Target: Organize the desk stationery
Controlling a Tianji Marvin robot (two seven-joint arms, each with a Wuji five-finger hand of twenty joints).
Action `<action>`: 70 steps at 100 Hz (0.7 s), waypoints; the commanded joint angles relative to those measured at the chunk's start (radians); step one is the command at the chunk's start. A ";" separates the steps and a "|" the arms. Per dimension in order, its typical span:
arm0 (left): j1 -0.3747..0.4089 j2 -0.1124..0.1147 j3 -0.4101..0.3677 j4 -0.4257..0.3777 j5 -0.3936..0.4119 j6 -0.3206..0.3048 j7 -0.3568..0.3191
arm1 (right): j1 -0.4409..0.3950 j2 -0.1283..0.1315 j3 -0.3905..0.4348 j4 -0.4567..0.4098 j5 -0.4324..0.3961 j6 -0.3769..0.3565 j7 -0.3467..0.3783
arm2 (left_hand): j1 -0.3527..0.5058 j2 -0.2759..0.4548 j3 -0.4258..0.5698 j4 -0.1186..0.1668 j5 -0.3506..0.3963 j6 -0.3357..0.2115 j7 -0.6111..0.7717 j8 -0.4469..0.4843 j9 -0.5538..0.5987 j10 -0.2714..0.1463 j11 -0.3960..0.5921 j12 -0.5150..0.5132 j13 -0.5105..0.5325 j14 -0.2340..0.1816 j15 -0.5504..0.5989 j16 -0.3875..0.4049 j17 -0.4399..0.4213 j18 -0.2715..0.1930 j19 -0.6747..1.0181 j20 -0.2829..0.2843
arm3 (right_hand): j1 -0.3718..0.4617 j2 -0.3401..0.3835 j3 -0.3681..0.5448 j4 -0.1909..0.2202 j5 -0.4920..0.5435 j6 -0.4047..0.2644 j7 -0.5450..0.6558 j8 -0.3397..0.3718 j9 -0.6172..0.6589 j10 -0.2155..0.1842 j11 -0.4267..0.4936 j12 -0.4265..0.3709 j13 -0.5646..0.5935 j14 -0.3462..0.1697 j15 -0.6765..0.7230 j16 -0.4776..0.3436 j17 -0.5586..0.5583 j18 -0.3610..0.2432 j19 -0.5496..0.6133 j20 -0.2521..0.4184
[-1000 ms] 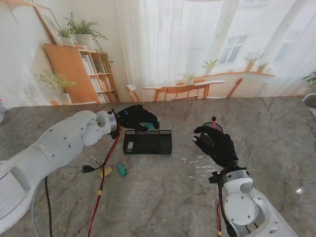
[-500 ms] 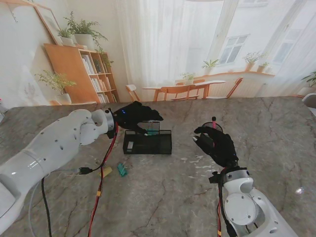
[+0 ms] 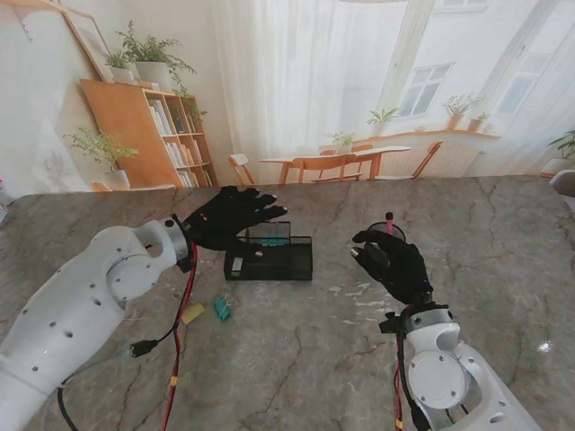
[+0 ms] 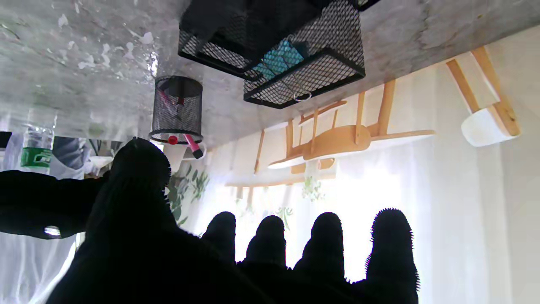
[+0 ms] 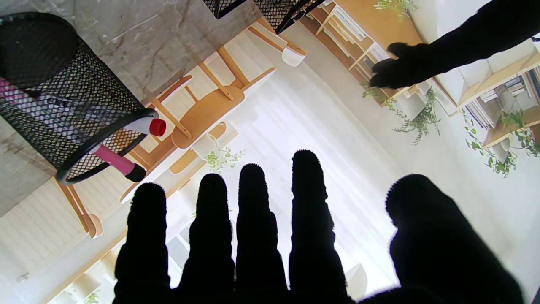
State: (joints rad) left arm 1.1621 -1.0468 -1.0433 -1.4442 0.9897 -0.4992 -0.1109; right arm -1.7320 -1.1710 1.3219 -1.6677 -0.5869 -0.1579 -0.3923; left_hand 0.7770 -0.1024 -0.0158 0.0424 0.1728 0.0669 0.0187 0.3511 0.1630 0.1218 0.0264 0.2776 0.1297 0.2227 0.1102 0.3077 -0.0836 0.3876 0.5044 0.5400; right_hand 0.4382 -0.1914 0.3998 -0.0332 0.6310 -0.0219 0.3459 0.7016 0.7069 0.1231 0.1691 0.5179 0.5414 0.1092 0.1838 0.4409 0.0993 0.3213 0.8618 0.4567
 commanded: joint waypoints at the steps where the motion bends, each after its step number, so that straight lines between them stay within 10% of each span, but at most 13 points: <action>1: 0.076 0.023 -0.020 -0.033 0.019 0.006 0.001 | 0.000 -0.004 -0.003 0.004 0.004 -0.007 0.013 | -0.014 0.050 -0.016 -0.071 -0.046 0.016 0.018 0.036 0.007 0.011 0.002 -0.001 -0.004 0.021 -0.002 -0.007 -0.007 0.053 0.017 0.025 | 0.006 0.026 -0.022 -0.002 0.001 -0.009 0.011 0.012 0.000 -0.003 0.012 0.010 0.007 -0.012 -0.007 0.008 -0.011 -0.019 0.006 0.019; 31: 0.379 0.028 -0.222 -0.248 0.089 0.045 -0.016 | 0.002 -0.003 -0.012 0.003 0.003 -0.011 0.016 | -0.014 0.058 -0.016 -0.073 -0.002 0.016 0.039 0.113 0.077 0.014 0.016 0.016 0.064 0.017 0.016 0.011 0.028 0.038 0.077 0.053 | 0.006 0.026 -0.022 -0.002 -0.001 -0.009 0.011 0.012 -0.001 -0.002 0.012 0.010 0.007 -0.011 -0.007 0.008 -0.012 -0.020 0.006 0.020; 70: 0.474 0.045 -0.201 -0.259 0.193 0.049 -0.031 | 0.012 -0.003 -0.026 0.010 0.021 -0.016 0.027 | -0.002 0.051 -0.019 -0.078 0.060 0.009 0.065 0.166 0.193 0.043 0.053 0.069 0.167 -0.007 0.060 0.078 0.083 -0.070 0.172 0.121 | 0.006 0.026 -0.022 -0.002 0.000 -0.008 0.011 0.012 -0.001 -0.002 0.012 0.010 0.006 -0.012 -0.007 0.008 -0.012 -0.020 0.005 0.020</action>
State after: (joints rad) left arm 1.6326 -1.0030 -1.2616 -1.7233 1.1807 -0.4502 -0.1207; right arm -1.7198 -1.1715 1.2953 -1.6646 -0.5707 -0.1695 -0.3767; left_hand 0.7764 -0.0922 -0.0158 0.0425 0.2165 0.0672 0.0747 0.5007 0.3401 0.1463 0.0766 0.3260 0.2726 0.2287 0.1590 0.3764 0.0022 0.3370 0.6585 0.6289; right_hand 0.4383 -0.1913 0.3998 -0.0332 0.6309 -0.0219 0.3459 0.7017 0.7069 0.1233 0.1691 0.5179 0.5414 0.1092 0.1838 0.4410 0.0991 0.3174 0.8618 0.4567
